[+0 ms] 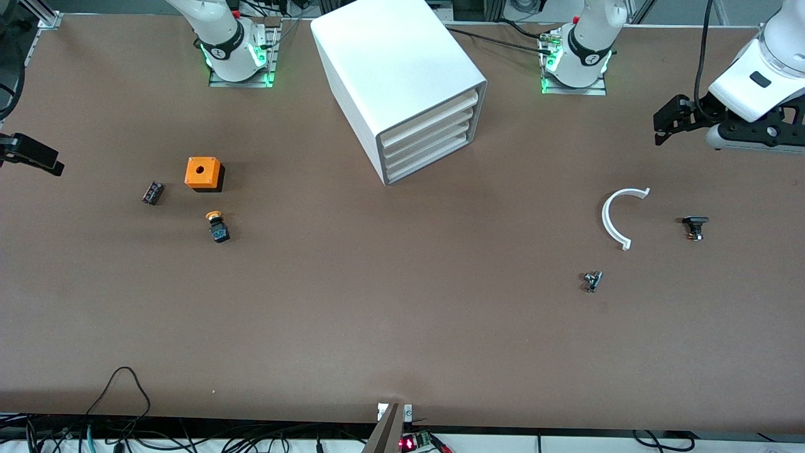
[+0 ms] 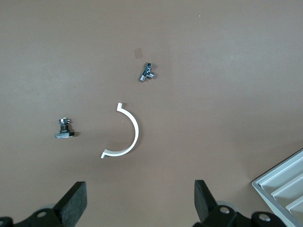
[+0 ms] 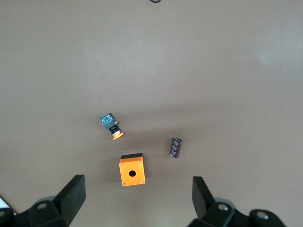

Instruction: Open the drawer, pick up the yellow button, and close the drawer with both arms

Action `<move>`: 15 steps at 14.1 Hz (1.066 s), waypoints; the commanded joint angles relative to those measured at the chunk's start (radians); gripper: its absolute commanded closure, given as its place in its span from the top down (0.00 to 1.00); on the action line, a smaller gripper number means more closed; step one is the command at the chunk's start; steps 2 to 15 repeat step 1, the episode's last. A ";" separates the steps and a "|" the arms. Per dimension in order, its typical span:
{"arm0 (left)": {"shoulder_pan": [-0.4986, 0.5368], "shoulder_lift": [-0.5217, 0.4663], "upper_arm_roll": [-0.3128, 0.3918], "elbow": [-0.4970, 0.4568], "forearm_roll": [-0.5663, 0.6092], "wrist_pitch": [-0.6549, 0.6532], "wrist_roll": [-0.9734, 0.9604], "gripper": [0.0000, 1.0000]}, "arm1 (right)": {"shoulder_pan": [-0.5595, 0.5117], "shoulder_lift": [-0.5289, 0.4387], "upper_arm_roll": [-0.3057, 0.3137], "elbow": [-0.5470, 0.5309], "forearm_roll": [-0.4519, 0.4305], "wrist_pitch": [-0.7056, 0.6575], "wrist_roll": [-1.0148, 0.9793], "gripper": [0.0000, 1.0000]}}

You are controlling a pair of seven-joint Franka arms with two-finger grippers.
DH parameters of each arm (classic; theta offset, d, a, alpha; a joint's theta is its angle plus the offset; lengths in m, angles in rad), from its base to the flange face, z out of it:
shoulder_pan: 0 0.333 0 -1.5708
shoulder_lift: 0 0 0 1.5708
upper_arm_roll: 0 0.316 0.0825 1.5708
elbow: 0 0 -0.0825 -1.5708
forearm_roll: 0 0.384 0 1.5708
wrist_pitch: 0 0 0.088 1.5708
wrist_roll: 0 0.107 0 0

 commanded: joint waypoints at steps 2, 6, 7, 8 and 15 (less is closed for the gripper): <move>0.004 0.023 -0.002 0.041 -0.010 -0.022 -0.007 1.00 | -0.039 -0.021 0.032 -0.022 0.006 -0.002 -0.024 1.00; 0.004 0.023 -0.002 0.041 -0.010 -0.022 -0.007 1.00 | -0.039 -0.021 0.032 -0.022 0.006 -0.002 -0.024 1.00; 0.004 0.023 -0.002 0.041 -0.010 -0.022 -0.007 1.00 | -0.039 -0.021 0.032 -0.022 0.006 -0.002 -0.024 1.00; 0.004 0.023 -0.002 0.041 -0.010 -0.022 -0.007 1.00 | -0.039 -0.021 0.032 -0.022 0.006 -0.002 -0.024 1.00; 0.004 0.023 -0.002 0.041 -0.010 -0.022 -0.007 1.00 | -0.039 -0.021 0.032 -0.022 0.006 -0.002 -0.024 1.00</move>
